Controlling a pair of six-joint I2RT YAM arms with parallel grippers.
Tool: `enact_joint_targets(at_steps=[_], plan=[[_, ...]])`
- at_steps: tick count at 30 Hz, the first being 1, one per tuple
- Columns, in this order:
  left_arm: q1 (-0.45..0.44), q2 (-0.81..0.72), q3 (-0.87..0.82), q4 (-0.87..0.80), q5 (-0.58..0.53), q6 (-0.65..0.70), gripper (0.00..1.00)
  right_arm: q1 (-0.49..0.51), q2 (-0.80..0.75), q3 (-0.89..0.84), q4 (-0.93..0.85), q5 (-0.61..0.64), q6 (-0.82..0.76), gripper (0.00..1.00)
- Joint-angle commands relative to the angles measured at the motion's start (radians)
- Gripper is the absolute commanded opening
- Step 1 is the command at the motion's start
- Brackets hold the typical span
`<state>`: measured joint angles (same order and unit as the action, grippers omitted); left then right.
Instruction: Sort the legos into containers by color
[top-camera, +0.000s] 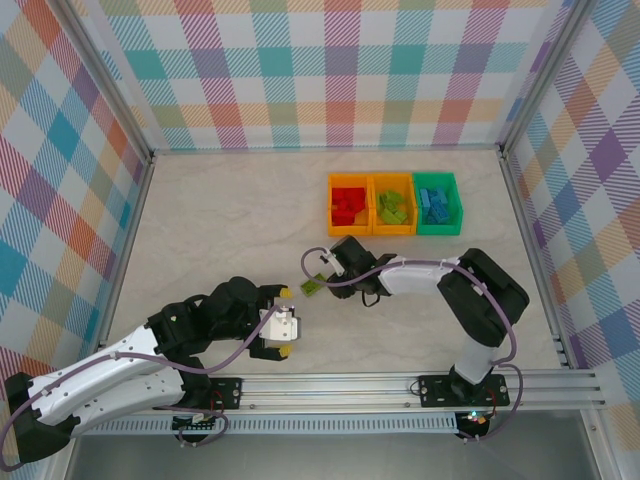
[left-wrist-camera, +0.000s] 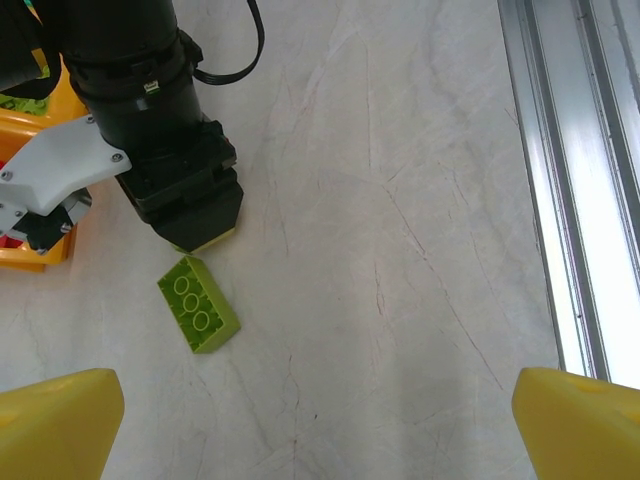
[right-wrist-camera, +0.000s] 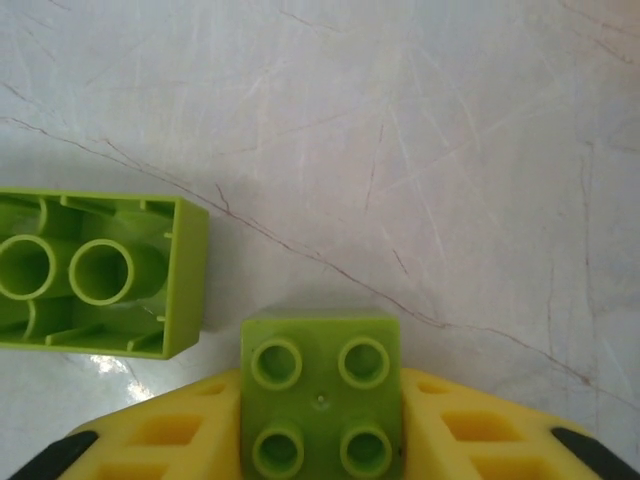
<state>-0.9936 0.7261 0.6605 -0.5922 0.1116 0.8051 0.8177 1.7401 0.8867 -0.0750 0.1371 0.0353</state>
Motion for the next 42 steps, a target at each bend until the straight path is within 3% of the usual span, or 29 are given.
enact_joint_targets(at_steps=[1, 7, 13, 18, 21, 26, 32, 35, 37, 42], plan=[[-0.004, -0.008, -0.002, 0.019, 0.004, 0.008, 1.0, 0.001, -0.004, -0.006, 0.036, -0.021, 0.004, 0.29], [-0.002, -0.017, -0.01, 0.047, -0.016, -0.012, 1.0, 0.002, -0.118, -0.062, 0.041, -0.016, 0.038, 0.19], [0.007, -0.01, -0.025, 0.16, -0.115, -0.141, 1.0, -0.016, -0.344, -0.189, 0.114, 0.059, 0.114, 0.21], [0.026, 0.009, -0.016, 0.231, -0.235, -0.253, 1.0, -0.223, -0.456, -0.207, 0.158, 0.002, 0.193, 0.21], [0.043, 0.021, -0.005, 0.256, -0.327, -0.31, 1.0, -0.354, -0.405, -0.131, 0.159, -0.011, 0.175, 0.2], [0.077, 0.014, 0.007, 0.278, -0.385, -0.362, 1.0, -0.499, -0.193, 0.081, 0.142, -0.054, 0.161, 0.2], [0.091, 0.015, 0.018, 0.285, -0.446, -0.409, 1.0, -0.549, 0.043, 0.317, 0.075, -0.095, 0.164, 0.27], [0.107, 0.025, 0.029, 0.288, -0.468, -0.449, 1.0, -0.551, 0.109, 0.403, 0.021, -0.106, 0.18, 0.44], [0.116, 0.036, 0.037, 0.287, -0.479, -0.476, 1.0, -0.551, 0.122, 0.435, -0.008, -0.109, 0.189, 0.52], [0.128, 0.054, 0.05, 0.277, -0.473, -0.496, 1.0, -0.551, 0.055, 0.427, -0.039, -0.136, 0.208, 0.56]])
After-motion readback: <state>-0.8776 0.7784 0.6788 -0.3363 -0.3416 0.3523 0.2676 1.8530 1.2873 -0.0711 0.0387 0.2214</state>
